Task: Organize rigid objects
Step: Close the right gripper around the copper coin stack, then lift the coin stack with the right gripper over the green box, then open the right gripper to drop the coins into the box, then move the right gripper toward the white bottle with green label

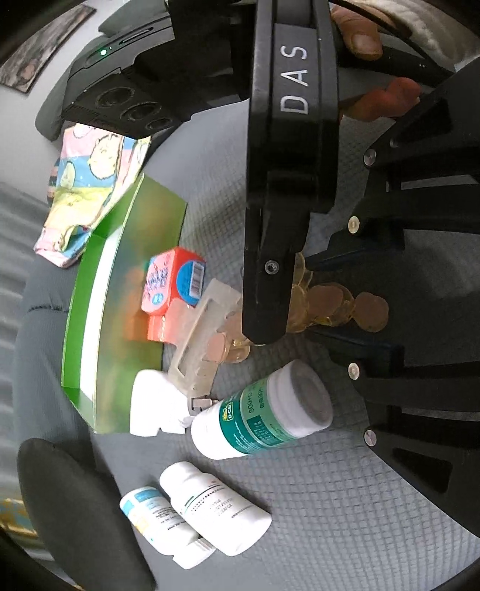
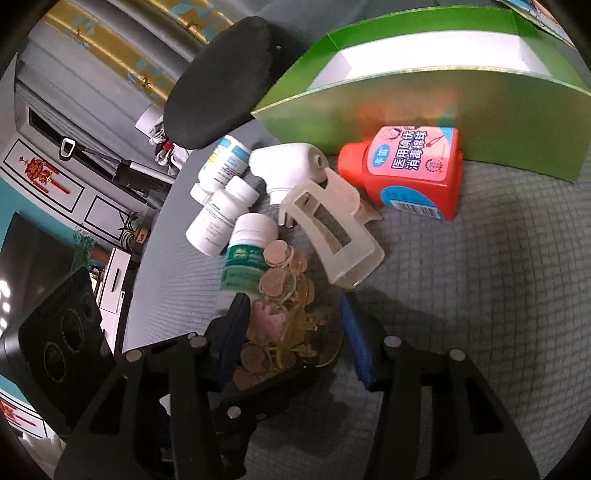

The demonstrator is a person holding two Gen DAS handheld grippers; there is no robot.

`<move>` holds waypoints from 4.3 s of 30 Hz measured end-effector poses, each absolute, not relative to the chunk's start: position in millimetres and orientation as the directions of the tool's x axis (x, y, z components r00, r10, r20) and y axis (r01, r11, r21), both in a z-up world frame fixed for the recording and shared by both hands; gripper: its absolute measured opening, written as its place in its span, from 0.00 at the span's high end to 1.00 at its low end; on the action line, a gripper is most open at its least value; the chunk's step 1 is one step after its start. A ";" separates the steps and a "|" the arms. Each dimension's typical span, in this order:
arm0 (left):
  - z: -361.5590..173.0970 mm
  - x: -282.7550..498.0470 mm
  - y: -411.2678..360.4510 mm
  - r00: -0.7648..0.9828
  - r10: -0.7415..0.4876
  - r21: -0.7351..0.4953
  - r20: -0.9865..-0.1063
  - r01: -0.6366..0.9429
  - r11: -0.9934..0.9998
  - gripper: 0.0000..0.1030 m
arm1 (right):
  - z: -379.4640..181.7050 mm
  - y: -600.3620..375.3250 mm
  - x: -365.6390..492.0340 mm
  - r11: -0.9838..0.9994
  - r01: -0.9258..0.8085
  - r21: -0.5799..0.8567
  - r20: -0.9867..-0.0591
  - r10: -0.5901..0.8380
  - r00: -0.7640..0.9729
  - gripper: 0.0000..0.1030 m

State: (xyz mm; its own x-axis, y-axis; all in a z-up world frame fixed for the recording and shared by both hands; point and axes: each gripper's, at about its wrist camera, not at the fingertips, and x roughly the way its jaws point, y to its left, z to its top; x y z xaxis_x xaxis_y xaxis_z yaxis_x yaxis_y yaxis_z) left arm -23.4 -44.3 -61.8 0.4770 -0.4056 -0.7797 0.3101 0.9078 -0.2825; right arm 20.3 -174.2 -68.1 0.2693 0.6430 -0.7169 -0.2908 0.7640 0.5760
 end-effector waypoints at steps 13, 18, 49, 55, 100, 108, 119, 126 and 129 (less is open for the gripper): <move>34.9 -5.8 -51.8 0.614 -0.424 -0.192 -0.666 0.408 0.892 0.71 | 21.9 -200.4 42.5 0.751 -0.354 0.557 -0.592 0.658 0.465 0.52; 64.0 28.9 -57.8 0.645 -0.434 -0.178 -0.628 0.424 0.888 0.71 | 51.1 -210.0 74.8 0.755 -0.374 0.539 -0.548 0.651 0.525 0.52; -6.9 159.9 -82.7 0.554 -0.353 -0.208 -0.754 0.309 0.928 0.56 | 6.0 -256.0 189.0 0.885 -0.148 0.442 -0.660 0.432 0.614 0.31; 73.0 91.6 -39.5 0.680 -0.308 -0.138 -0.665 0.294 0.946 0.26 | 75.3 -277.4 130.5 0.892 -0.201 0.406 -0.576 0.420 0.701 0.29; 258.4 -81.6 35.9 0.884 -0.006 0.138 -0.468 0.079 0.987 0.01 | 229.9 -265.0 23.3 0.895 -0.378 0.236 -0.478 0.445 0.757 0.07; 114.5 -42.8 6.7 0.792 -0.048 0.084 -0.608 0.124 0.989 0.01 | 120.6 -233.3 50.9 0.893 -0.411 0.184 -0.670 0.419 0.612 0.08; 2.2 -17.2 -14.5 0.663 -0.013 0.076 -0.749 0.105 0.992 0.01 | 17.9 -185.2 65.7 0.836 -0.462 0.297 -0.785 0.489 0.380 0.08; -14.9 -10.7 -13.1 0.629 -0.038 0.035 -0.776 0.104 0.994 0.01 | -3.7 -159.1 69.9 0.812 -0.477 0.335 -0.799 0.513 0.313 0.09; -20.4 -8.3 -10.6 0.616 -0.061 0.005 -0.785 0.106 0.994 0.01 | -6.8 -149.8 70.7 0.801 -0.486 0.350 -0.799 0.526 0.292 0.09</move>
